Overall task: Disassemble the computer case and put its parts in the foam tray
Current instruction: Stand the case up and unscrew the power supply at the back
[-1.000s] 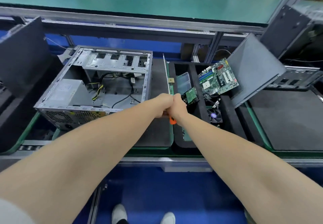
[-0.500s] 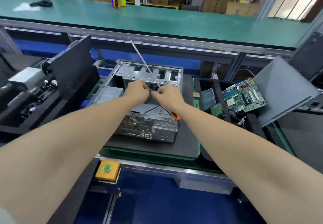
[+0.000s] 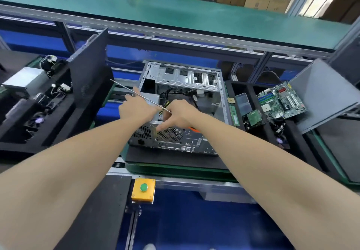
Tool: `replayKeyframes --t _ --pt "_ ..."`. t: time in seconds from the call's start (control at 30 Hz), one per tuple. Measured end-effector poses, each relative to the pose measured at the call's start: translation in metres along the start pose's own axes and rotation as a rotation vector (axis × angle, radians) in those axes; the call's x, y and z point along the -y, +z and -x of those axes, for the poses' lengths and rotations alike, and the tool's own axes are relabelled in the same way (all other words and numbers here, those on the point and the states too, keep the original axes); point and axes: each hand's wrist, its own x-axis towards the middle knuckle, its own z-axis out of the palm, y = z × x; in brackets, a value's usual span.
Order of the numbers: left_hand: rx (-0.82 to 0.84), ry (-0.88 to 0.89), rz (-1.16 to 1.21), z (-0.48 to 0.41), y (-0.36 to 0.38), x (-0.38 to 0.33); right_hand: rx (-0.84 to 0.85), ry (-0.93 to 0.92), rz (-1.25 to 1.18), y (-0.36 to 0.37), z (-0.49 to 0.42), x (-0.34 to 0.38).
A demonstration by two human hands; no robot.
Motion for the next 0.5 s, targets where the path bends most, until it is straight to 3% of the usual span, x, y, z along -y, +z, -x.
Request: replayKeyframes --t 0.5 --pt "-0.058 -0.083 0.036 0.039 0.009 -0.02 0.005 -0.013 -0.036 0.004 0.026 -0.028"
